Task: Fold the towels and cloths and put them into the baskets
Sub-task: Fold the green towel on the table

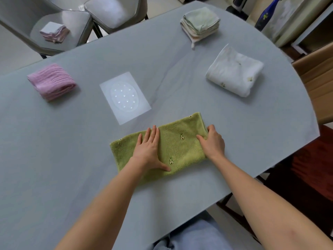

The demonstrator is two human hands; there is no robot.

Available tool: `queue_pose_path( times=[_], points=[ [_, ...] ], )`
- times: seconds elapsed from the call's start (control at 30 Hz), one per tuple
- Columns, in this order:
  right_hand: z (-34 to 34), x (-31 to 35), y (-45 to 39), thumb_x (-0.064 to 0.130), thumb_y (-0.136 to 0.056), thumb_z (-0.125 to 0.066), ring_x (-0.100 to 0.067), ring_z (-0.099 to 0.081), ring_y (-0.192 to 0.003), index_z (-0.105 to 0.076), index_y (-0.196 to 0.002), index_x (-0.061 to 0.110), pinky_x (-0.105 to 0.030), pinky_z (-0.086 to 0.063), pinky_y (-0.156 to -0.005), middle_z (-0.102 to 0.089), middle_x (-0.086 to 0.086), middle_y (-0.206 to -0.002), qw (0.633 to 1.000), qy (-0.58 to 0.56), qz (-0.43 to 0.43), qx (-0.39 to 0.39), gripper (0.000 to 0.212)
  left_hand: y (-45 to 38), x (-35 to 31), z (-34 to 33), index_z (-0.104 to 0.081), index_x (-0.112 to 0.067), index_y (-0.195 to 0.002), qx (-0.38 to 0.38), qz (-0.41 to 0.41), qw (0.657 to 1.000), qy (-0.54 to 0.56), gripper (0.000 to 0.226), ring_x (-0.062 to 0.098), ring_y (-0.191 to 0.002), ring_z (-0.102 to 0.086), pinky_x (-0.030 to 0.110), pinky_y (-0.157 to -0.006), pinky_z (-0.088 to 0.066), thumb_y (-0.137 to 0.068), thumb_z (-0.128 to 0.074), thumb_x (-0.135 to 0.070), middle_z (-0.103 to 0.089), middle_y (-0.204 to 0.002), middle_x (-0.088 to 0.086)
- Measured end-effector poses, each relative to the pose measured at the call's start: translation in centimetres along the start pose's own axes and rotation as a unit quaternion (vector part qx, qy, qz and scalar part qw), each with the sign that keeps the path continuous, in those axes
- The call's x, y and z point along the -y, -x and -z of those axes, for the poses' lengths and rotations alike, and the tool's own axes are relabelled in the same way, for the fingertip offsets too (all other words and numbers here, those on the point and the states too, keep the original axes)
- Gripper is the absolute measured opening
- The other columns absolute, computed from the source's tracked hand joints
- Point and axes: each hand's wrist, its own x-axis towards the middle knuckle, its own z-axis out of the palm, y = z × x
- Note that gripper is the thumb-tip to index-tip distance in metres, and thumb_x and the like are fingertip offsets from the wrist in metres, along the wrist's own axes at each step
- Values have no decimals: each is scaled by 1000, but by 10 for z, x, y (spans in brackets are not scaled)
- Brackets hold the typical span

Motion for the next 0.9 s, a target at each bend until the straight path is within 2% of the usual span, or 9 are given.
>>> queue_pose_path(
  times=[0.23, 0.37, 0.47, 0.6, 0.7, 0.77, 0.83, 0.87, 0.9],
  points=[
    [0, -8, -8, 34, -90, -61, -36, -61, -95, -49, -111, 8, -36, -42, -72, -66, -15, -103, 1000, -2, -23, -15, 35, -12, -18, 1, 27, -10, -147, 7, 25, 999, -25, 158, 24, -143, 27, 50, -118, 8, -46, -72, -80, 32, -155, 5],
    [13, -2, -16, 29, -85, -66, -29, -63, -87, -64, -91, 10, -32, -42, -70, -67, -6, -87, 982, -170, -79, -21, 20, -14, -22, 3, 27, -16, -148, 16, 32, 999, -22, 158, 28, -144, 24, 54, -118, 5, -44, -76, -77, 30, -155, 8],
    [28, 18, -6, 17, -83, -70, -18, -62, -79, -69, -86, 10, -32, -49, -75, -68, -1, -81, 963, -269, 9, -28, 8, -17, -26, 4, 27, -19, -148, 25, 44, 998, -24, 158, 32, -144, 23, 58, -116, 5, -43, -78, -74, 30, -155, 13],
    [41, 46, 19, 19, -83, -69, -4, -57, -70, -71, -88, 15, -21, -44, -67, -65, 10, -78, 970, -223, 91, -35, 6, -16, -23, 5, 26, -19, -148, 27, 30, 999, -10, 155, 31, -144, 24, 59, -114, 7, -47, -78, -73, 30, -155, 12],
    [48, 64, 33, 23, -84, -67, -10, -57, -73, -70, -93, 16, -25, -40, -67, -65, 9, -85, 978, -170, 111, -41, 12, -2, -8, 14, 10, -21, -154, -26, -8, 983, 183, 133, 26, -147, 14, 47, -118, 2, -62, -80, -57, 16, -160, 5],
    [49, 78, 44, 23, -84, -66, -13, -59, -80, -69, -97, 17, -25, -41, -69, -67, 6, -91, 983, -129, 131, -28, 15, 17, 3, 25, -20, -20, -152, -95, 12, 886, 453, 93, 22, -146, -18, 42, -118, -21, -80, -73, -43, -22, -157, 2],
    [40, 96, 62, 22, -84, -65, -16, -62, -87, -67, -100, 17, -30, -48, -75, -69, 5, -96, 982, -99, 158, -8, 18, 39, 18, 37, -47, -12, -135, -118, 88, 710, 688, 53, 28, -126, -52, 41, -102, -46, -93, -56, -43, -57, -132, 8],
    [34, 103, 69, 22, -83, -64, -17, -62, -89, -67, -102, 18, -32, -50, -77, -69, 4, -98, 982, -82, 168, -1, 20, 46, 22, 43, -53, -8, -126, -89, 120, 620, 770, 50, 31, -114, -61, 41, -93, -52, -96, -49, -48, -64, -119, 12],
    [22, 112, 81, 21, -83, -64, -18, -63, -91, -66, -105, 19, -33, -51, -78, -69, 3, -100, 980, -65, 185, 9, 22, 56, 31, 44, -56, -5, -119, -64, 141, 561, 813, 54, 33, -105, -66, 42, -87, -55, -96, -44, -53, -67, -112, 15]
  ],
)
